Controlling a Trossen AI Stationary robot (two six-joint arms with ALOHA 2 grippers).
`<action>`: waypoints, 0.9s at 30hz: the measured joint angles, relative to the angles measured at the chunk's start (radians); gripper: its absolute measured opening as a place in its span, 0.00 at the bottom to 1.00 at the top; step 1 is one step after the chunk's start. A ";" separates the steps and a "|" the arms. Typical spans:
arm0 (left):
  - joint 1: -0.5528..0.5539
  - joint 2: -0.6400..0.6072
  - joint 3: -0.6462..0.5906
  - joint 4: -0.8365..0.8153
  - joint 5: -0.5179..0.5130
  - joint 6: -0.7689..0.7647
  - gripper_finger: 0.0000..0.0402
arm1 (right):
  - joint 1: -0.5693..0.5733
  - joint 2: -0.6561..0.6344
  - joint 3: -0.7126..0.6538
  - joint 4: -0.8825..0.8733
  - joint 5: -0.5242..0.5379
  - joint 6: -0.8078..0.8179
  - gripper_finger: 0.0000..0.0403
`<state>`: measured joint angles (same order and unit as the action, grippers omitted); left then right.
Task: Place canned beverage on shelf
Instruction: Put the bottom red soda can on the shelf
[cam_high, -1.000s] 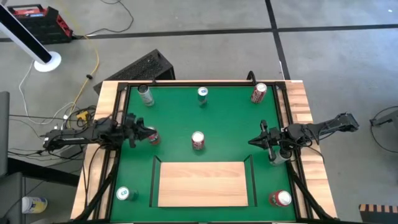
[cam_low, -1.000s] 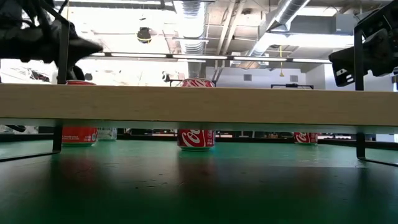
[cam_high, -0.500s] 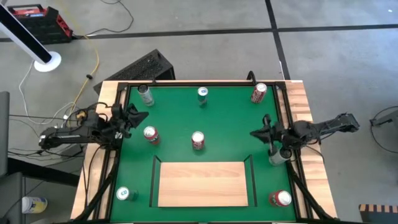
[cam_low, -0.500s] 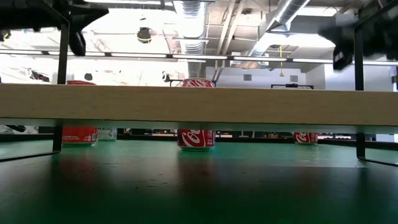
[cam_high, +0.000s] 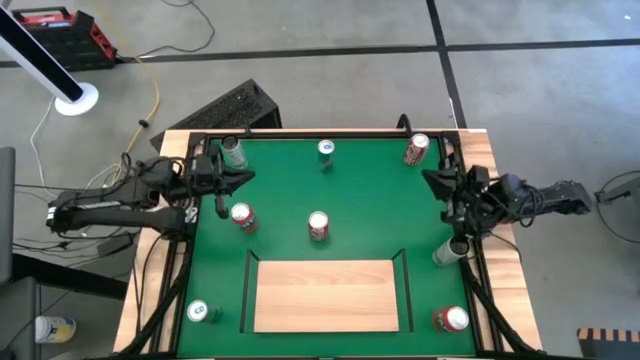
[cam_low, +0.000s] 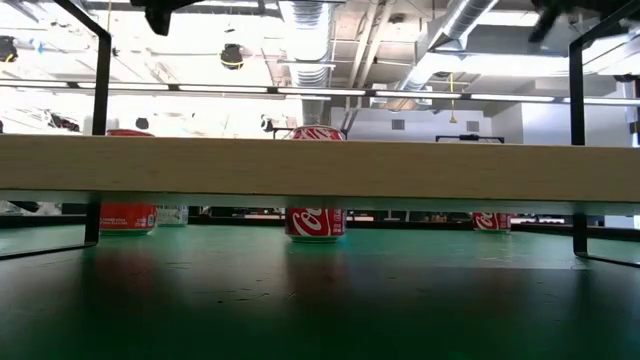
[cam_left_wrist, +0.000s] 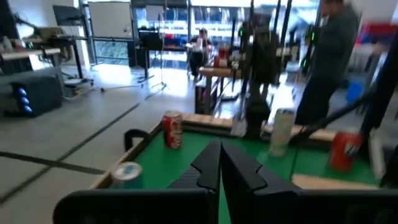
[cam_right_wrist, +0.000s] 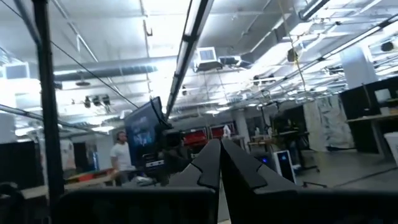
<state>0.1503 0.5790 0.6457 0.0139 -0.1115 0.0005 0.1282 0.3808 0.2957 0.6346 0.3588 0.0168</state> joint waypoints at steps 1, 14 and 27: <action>0.010 0.012 0.018 -0.019 0.007 0.029 0.00 | -0.002 0.044 0.033 0.001 -0.002 -0.003 0.10; 0.123 0.118 0.053 -0.082 0.021 0.067 0.00 | -0.007 0.535 0.498 -0.081 -0.018 -0.070 0.10; 0.126 0.151 0.053 -0.088 -0.009 0.030 0.00 | -0.065 1.027 1.198 -1.088 -0.073 0.084 0.12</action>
<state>0.2764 0.7302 0.6991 -0.0738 -0.1208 0.0302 0.0629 1.4081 1.4940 -0.4535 0.2859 0.1007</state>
